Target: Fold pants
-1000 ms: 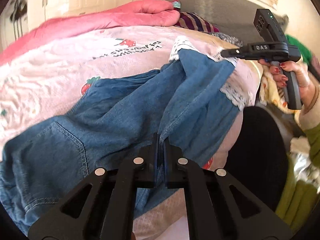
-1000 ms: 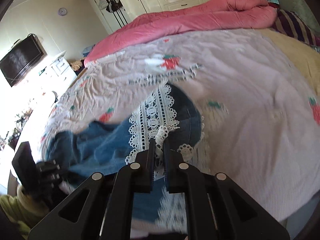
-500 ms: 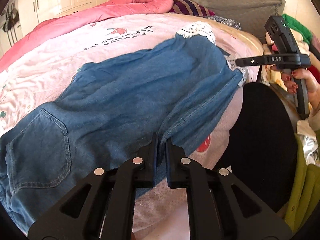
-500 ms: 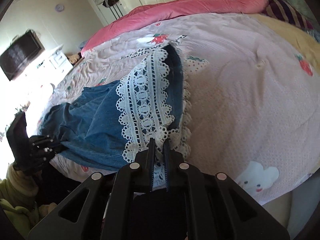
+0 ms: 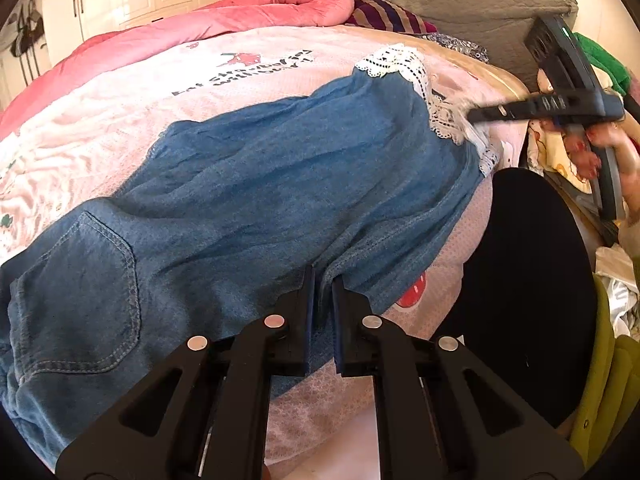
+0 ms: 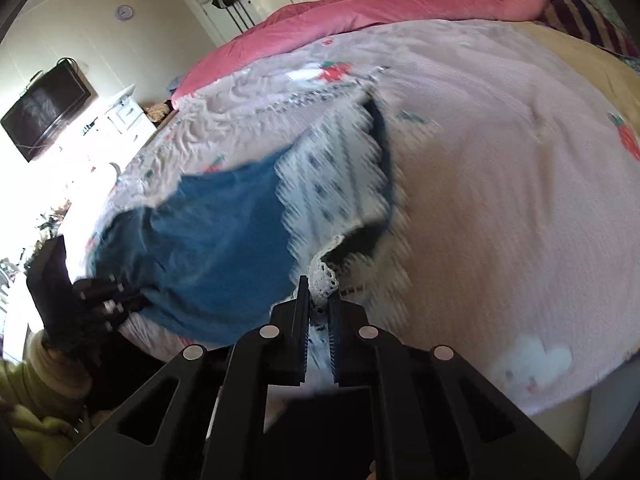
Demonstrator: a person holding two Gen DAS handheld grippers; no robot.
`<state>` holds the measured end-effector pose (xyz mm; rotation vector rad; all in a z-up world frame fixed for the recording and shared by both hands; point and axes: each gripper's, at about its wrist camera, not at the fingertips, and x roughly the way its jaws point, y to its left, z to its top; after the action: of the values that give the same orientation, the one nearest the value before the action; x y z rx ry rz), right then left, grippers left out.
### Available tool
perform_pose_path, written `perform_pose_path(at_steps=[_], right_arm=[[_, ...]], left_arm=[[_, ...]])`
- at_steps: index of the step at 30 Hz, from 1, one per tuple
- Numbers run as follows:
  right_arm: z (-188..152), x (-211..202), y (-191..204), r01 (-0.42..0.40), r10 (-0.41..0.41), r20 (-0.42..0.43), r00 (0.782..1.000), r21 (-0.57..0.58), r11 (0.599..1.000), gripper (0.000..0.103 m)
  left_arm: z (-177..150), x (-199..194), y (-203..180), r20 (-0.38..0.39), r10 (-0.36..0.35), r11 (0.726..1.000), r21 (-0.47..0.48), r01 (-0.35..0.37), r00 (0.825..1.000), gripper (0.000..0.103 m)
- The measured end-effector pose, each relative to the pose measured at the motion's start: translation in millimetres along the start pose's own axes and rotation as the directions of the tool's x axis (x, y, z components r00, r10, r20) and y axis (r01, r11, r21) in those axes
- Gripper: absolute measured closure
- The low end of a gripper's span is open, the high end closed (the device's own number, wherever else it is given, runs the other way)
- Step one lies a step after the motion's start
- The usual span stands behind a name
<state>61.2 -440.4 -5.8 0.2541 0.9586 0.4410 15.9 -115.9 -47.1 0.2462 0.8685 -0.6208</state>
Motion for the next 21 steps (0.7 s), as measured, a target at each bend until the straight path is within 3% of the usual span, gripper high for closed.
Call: perform_pose_path(at_steps=[3, 7, 10, 15, 18, 21], right_arm=[[40.3, 0.3, 16.4, -0.011, 0.014, 0.05, 0.999, -0.057, 0.998, 0.096], [65.1, -36.9, 31.2, -0.113, 0.142, 0.201, 0.969, -0.146, 0.983, 0.096], [37.8, -48.1, 24.1, -0.108, 0.153, 0.215, 0.964, -0.207, 0.972, 0.096], [-28.5, -27.1, -30.9, -0.045, 0.053, 0.078, 0.996, -0.105, 0.993, 0.096], [-54.5, -23.3, -42.3, -0.033, 0.038, 0.054, 0.998, -0.082, 0.996, 0.092], [-70.4, -26.4, -48.9, -0.015, 0.018, 0.04, 0.999, -0.067, 0.998, 0.081]], left_arm=[[2.1, -0.1, 3.6, 0.005, 0.013, 1.0, -0.019, -0.013, 1.0, 0.1], [3.4, -2.2, 7.1, 0.015, 0.029, 0.999, -0.023, -0.029, 0.999, 0.1], [0.3, -1.6, 6.3, 0.01, 0.027, 1.0, -0.013, -0.027, 1.0, 0.1], [-2.7, 3.1, 6.6, 0.0, 0.016, 1.0, -0.009, -0.016, 1.0, 0.1], [-1.5, 3.2, 2.7, -0.004, 0.023, 1.0, 0.004, -0.023, 1.0, 0.099], [-1.0, 3.6, 0.2, -0.009, 0.031, 0.999, 0.009, -0.031, 0.999, 0.099]])
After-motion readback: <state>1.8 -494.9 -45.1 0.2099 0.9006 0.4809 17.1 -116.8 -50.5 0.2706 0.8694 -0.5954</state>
